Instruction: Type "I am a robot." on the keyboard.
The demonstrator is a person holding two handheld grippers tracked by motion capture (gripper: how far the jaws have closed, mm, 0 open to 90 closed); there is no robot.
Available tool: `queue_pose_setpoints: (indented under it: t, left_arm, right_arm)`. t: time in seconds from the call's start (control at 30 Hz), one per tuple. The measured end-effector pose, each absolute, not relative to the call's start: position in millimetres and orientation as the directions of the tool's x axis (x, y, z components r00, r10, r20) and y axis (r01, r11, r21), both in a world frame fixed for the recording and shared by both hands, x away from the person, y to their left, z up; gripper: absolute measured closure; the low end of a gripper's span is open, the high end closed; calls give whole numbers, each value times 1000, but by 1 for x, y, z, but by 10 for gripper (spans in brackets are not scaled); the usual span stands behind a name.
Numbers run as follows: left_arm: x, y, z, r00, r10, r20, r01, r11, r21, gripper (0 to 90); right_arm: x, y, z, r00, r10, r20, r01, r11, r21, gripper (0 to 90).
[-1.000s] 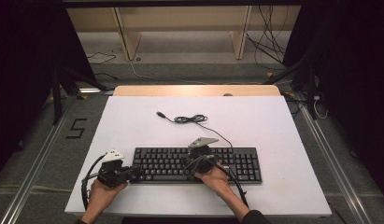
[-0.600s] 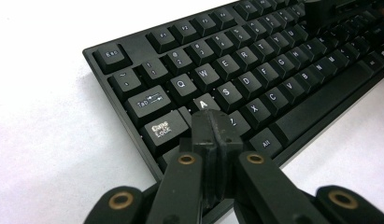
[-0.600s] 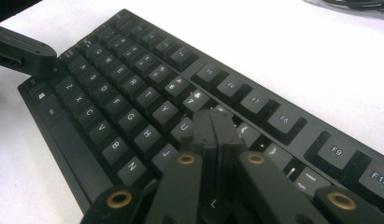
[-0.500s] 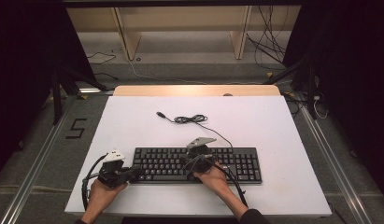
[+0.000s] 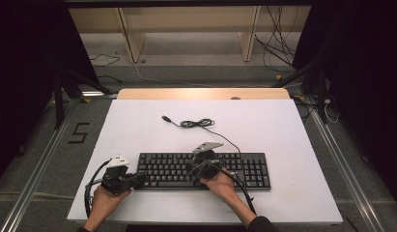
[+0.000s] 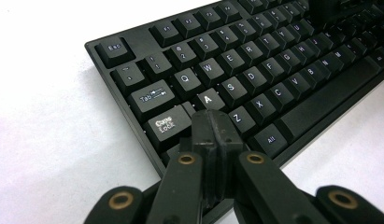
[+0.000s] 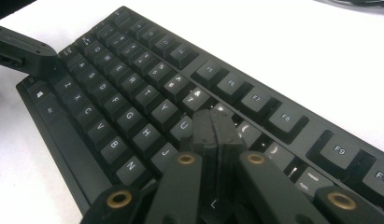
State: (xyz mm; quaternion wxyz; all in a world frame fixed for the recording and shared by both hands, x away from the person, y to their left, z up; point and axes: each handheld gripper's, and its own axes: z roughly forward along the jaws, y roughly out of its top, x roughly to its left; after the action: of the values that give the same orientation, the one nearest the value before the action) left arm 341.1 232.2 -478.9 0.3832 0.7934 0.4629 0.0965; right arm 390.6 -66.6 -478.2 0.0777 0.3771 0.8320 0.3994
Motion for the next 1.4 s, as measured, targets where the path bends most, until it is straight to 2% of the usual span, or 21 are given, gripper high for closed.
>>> queue_pose_setpoints:
  t: [0.63, 0.97, 1.07, 1.1, 1.13, 1.3, 1.4]
  left_arm:
    - [341, 229, -480, 552, 808, -206, 671, -284, 685, 889]
    - [338, 235, -470, 555, 800, -231, 626, -219, 748, 827]
    - [338, 234, -469, 565, 790, -237, 614, -211, 761, 794]
    - [338, 233, -468, 570, 785, -241, 609, -207, 766, 756]
    - [338, 233, -468, 572, 784, -241, 606, -206, 768, 756]
    - [337, 231, -466, 583, 772, -253, 593, -191, 782, 656]
    - [337, 230, -466, 585, 769, -257, 591, -187, 785, 607]
  right_arm:
    - [389, -65, -481, -699, 697, 156, 564, 404, 720, 900]
    - [390, -73, -472, -690, 693, 209, 570, 343, 746, 856]
    - [389, -75, -469, -695, 685, 217, 563, 330, 758, 815]
    - [388, -76, -467, -698, 680, 225, 560, 323, 763, 751]
    - [388, -76, -467, -698, 680, 225, 560, 323, 763, 751]
    - [386, -77, -464, -713, 663, 229, 546, 319, 775, 607]
    - [385, -77, -462, -722, 652, 231, 539, 322, 778, 559]
